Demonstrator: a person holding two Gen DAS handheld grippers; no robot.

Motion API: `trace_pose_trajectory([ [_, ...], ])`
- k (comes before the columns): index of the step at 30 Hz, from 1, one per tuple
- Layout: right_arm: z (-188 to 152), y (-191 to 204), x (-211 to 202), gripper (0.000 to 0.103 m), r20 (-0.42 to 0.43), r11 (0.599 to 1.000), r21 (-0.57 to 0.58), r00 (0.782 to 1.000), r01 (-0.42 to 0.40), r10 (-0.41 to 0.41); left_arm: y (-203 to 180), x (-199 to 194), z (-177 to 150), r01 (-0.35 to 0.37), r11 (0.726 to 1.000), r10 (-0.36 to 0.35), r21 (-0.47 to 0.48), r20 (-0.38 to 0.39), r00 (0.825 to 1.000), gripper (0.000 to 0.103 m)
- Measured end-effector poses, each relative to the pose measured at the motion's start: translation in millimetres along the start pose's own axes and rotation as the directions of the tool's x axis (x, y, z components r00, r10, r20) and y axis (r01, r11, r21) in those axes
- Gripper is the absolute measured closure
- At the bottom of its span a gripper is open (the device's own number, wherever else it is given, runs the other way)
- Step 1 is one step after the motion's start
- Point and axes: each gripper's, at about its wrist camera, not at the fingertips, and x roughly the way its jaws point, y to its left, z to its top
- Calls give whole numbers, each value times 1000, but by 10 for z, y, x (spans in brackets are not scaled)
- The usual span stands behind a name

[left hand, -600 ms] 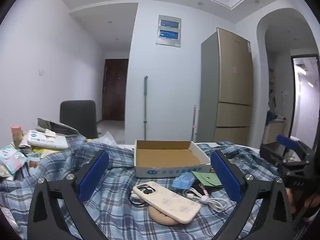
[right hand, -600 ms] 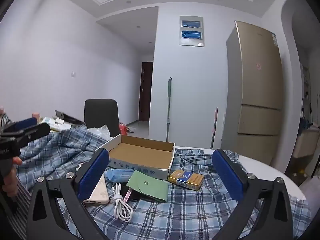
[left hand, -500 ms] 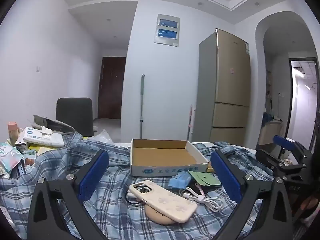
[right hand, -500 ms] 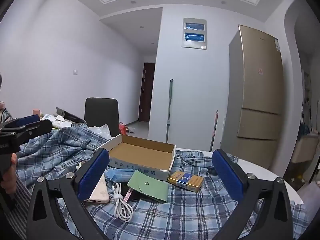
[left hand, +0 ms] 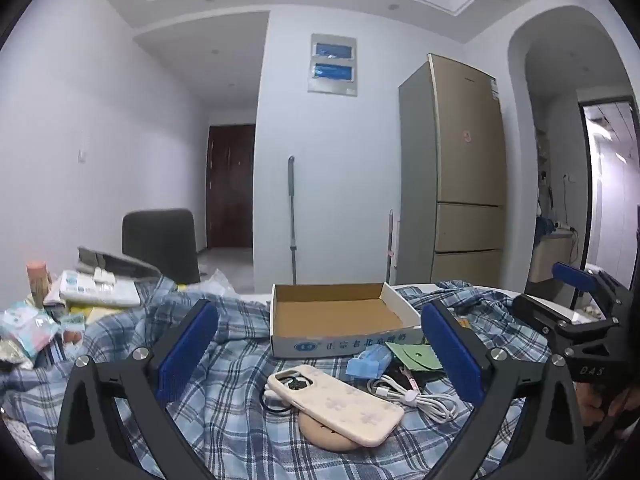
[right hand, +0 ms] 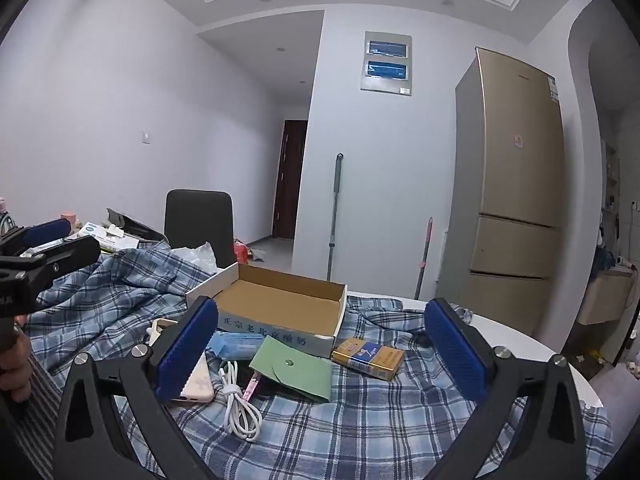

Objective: Organize soft objects

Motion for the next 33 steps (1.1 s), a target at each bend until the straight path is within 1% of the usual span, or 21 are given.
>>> trace_pose_trajectory([
  [2, -7, -29, -6, 0, 4, 1000, 9, 1000, -3, 3, -21, -25, 8, -9, 1000, 9, 10, 12, 1000, 0],
  [7, 8, -51, -38, 0, 4, 1000, 25, 1000, 1, -1, 44, -72, 28, -3, 1000, 4, -18, 28, 1000, 0],
  [14, 32, 15, -94, 0, 20, 1000, 2, 1000, -5, 5, 52, -97, 36, -17, 1000, 18, -26, 39, 999, 0],
  [19, 52, 11, -164, 0, 52, 1000, 0, 999, -15, 15, 56, -104, 35, -17, 1000, 18, -25, 40, 999, 0],
  [26, 55, 33, -134, 0, 41, 1000, -10, 999, -18, 19, 50, -102, 26, -18, 1000, 19, -21, 39, 999, 0],
  [30, 53, 27, -117, 0, 31, 1000, -9, 999, -18, 19, 80, -62, 29, -16, 999, 16, -34, 16, 1000, 0],
  [33, 48, 29, -116, 0, 31, 1000, -11, 999, -17, 17, 70, -65, 36, -14, 1000, 14, -22, 24, 1000, 0],
])
